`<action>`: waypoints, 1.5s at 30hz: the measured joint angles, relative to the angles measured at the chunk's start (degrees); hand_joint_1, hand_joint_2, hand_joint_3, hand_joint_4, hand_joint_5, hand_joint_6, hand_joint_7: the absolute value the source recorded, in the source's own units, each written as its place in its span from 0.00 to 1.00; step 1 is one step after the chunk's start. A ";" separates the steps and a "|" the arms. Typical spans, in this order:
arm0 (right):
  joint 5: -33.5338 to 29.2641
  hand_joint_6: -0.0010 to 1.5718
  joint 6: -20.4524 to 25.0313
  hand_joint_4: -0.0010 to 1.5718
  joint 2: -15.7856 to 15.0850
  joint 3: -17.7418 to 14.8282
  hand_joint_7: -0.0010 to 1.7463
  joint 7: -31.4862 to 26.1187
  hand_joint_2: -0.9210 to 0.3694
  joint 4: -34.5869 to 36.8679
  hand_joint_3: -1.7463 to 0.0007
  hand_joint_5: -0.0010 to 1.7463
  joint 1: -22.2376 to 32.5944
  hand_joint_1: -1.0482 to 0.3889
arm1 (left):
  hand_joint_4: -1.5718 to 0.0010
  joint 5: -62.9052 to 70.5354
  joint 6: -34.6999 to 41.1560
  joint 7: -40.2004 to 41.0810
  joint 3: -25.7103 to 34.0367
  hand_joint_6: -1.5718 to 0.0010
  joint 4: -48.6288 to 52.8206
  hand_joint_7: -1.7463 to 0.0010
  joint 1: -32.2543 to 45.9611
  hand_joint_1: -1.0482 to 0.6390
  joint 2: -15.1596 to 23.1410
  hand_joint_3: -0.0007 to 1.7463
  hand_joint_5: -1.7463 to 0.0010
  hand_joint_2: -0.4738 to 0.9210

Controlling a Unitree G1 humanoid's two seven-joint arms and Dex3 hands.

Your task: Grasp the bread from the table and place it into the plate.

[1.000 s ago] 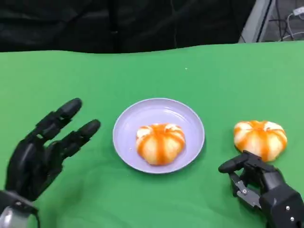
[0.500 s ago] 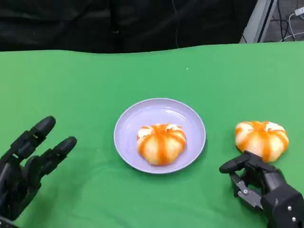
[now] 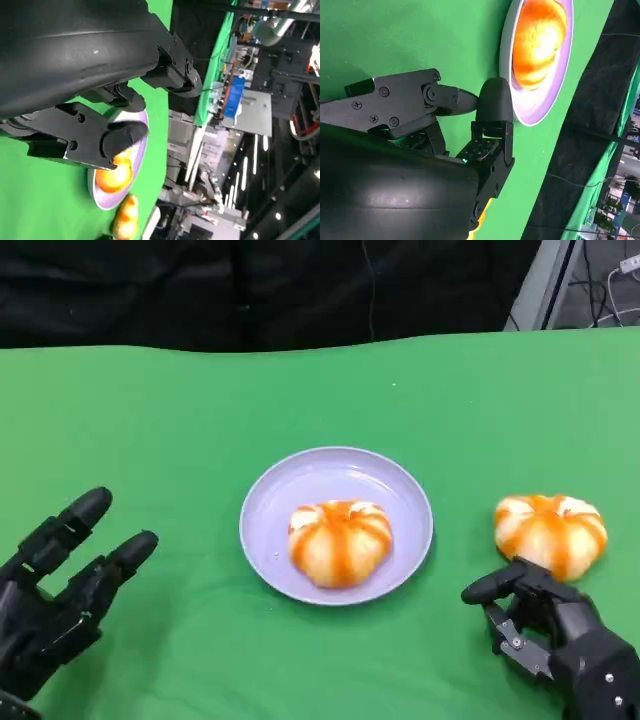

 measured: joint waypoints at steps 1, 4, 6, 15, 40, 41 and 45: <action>0.11 0.49 0.01 0.45 0.00 -0.02 0.65 0.08 0.00 0.00 0.77 1.00 -0.01 0.52 | 0.54 0.20 -0.36 0.09 0.00 0.61 0.31 0.99 -0.12 0.72 -0.02 0.57 0.99 0.83; 0.41 0.49 -0.01 0.44 -0.01 -0.05 0.65 0.37 0.00 0.02 0.77 1.00 -0.01 0.52 | 0.53 0.99 -1.73 0.63 0.00 0.60 1.06 0.99 -0.22 0.71 -0.25 0.57 0.99 0.83; 0.54 0.49 -0.02 0.45 -0.03 -0.11 0.65 0.53 0.00 0.04 0.77 1.00 -0.01 0.52 | 0.46 1.22 -2.09 1.18 -0.03 0.49 1.15 0.97 -0.24 0.71 -0.47 0.59 0.98 0.81; 1.39 0.48 0.02 0.43 -0.23 -0.36 0.65 1.34 0.00 0.02 0.77 1.00 0.00 0.52 | 0.26 6.71 -8.48 8.89 -1.49 0.20 1.31 0.67 -0.35 0.67 -1.33 0.69 0.51 0.75; 1.62 0.49 0.37 0.42 -0.37 -0.90 0.63 2.05 0.00 -0.16 0.77 1.00 -0.01 0.52 | 0.34 9.70 -13.76 14.16 -2.98 0.38 4.22 0.20 -1.41 0.65 -1.89 0.73 0.07 0.73; 1.59 0.49 0.38 0.42 -0.37 -0.90 0.63 2.03 0.00 -0.18 0.77 1.00 -0.01 0.52 | 0.35 9.69 -13.77 14.14 -2.98 0.38 4.23 0.20 -1.41 0.65 -1.88 0.73 0.07 0.73; 1.49 0.49 0.43 0.43 -0.37 -0.90 0.64 1.92 0.00 -0.24 0.77 1.00 -0.01 0.52 | 0.35 9.58 -13.77 13.67 -2.93 0.37 4.24 0.20 -1.42 0.65 -1.67 0.74 0.07 0.72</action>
